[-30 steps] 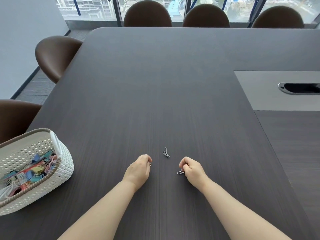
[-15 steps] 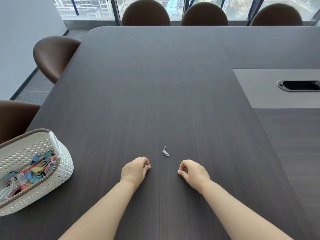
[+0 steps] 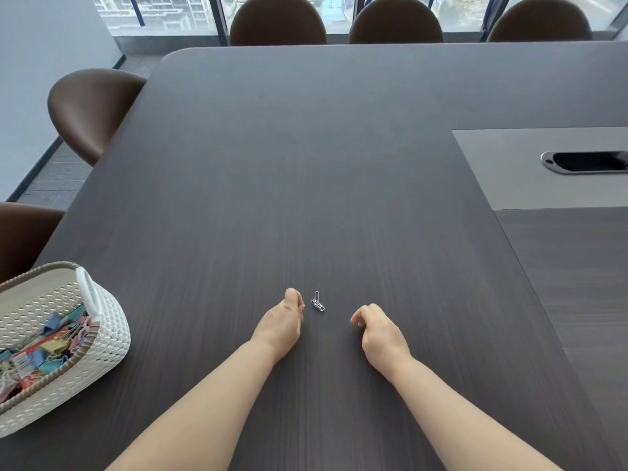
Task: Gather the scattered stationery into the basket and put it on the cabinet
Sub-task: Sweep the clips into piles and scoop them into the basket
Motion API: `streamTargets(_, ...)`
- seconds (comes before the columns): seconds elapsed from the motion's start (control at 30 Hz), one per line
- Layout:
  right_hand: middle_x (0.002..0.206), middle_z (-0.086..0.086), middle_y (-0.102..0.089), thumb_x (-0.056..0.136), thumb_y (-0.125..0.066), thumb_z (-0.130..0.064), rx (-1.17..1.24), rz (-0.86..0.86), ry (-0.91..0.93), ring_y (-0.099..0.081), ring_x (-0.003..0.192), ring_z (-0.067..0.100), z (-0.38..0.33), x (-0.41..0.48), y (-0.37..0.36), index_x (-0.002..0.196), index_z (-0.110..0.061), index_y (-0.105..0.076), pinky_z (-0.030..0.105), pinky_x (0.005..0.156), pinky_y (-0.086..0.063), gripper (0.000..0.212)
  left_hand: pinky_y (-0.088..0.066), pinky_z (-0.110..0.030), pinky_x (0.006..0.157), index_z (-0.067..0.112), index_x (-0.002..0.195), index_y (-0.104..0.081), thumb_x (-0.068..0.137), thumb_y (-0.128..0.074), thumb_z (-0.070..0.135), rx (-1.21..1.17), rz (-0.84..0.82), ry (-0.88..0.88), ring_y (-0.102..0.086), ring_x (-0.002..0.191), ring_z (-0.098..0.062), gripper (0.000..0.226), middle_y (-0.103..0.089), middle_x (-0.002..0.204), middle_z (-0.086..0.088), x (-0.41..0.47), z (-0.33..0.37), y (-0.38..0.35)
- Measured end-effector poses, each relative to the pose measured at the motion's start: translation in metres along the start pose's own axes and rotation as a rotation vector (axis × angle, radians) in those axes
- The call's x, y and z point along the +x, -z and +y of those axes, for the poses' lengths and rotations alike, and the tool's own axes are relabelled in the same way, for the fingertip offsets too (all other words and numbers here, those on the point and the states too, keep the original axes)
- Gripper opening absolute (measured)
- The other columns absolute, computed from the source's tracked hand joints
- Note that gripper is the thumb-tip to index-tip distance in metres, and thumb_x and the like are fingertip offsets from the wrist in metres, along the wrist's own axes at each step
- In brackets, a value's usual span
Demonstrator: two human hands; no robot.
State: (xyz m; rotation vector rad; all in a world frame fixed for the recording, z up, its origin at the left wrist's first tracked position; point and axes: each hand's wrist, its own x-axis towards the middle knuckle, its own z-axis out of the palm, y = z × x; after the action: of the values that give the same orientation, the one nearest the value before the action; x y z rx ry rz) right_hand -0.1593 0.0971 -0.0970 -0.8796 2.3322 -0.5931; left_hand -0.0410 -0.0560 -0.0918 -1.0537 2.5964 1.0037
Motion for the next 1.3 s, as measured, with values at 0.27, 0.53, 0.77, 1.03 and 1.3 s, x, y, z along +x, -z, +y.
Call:
streamTargets(0.27, 0.103, 0.000, -0.063, 0.092, -0.034, -0.004, -0.084, 0.161, -0.025, -0.057, 0.096, 0.023, 0.020, 0.011, -0.003, 0.115, -0.015, -0.050, 0.028, 0.069, -0.033, 0.030, -0.036, -0.029, 0.072, 0.018, 0.106, -0.054, 0.097, -0.033, 0.022, 0.317, 0.050, -0.189, -0.055, 0.097, -0.024, 0.022, -0.055, 0.107, 0.000, 0.018, 0.007, 0.004)
streamTargets(0.53, 0.099, 0.001, -0.066, 0.093, -0.036, -0.006, -0.109, 0.220, -0.016, -0.059, 0.090, 0.024, 0.024, 0.014, -0.008, 0.113, -0.014, -0.053, 0.029, 0.066, -0.033, 0.027, -0.042, -0.027, 0.077, 0.030, 0.117, -0.055, 0.088, -0.053, 0.045, 0.368, 0.049, -0.309, -0.054, 0.102, -0.014, 0.033, -0.055, 0.106, 0.006, 0.035, -0.002, 0.010)
streamTargets(0.77, 0.086, 0.004, -0.068, 0.087, -0.044, 0.001, -0.081, 0.294, 0.027, -0.063, 0.078, 0.030, 0.023, 0.012, -0.012, 0.102, -0.008, -0.060, 0.033, 0.061, -0.037, 0.023, -0.040, -0.025, 0.073, 0.025, 0.103, -0.060, 0.093, -0.049, 0.038, 0.307, 0.077, -0.257, -0.057, 0.094, -0.017, 0.021, -0.059, 0.100, 0.006, 0.034, -0.002, 0.001)
streamTargets(1.03, 0.101, 0.000, -0.066, 0.093, -0.037, -0.005, -0.121, 0.227, 0.005, -0.060, 0.091, 0.024, 0.021, 0.010, -0.009, 0.110, -0.012, -0.055, 0.030, 0.070, -0.039, 0.027, -0.039, -0.031, 0.077, 0.016, 0.109, -0.048, 0.100, -0.029, 0.035, 0.428, 0.006, -0.178, -0.054, 0.099, -0.020, 0.028, -0.053, 0.112, 0.001, 0.015, 0.004, -0.015)
streamTargets(1.3, 0.112, -0.001, -0.062, 0.093, -0.029, -0.007, -0.107, 0.037, -0.071, -0.057, 0.102, 0.027, 0.009, -0.003, -0.006, 0.115, -0.018, -0.047, 0.031, 0.075, -0.040, 0.030, -0.035, -0.035, 0.071, 0.015, 0.090, -0.029, 0.101, -0.027, 0.026, 0.073, 0.014, -0.009, -0.053, 0.088, -0.033, 0.015, -0.056, 0.100, -0.008, -0.029, -0.003, -0.002)
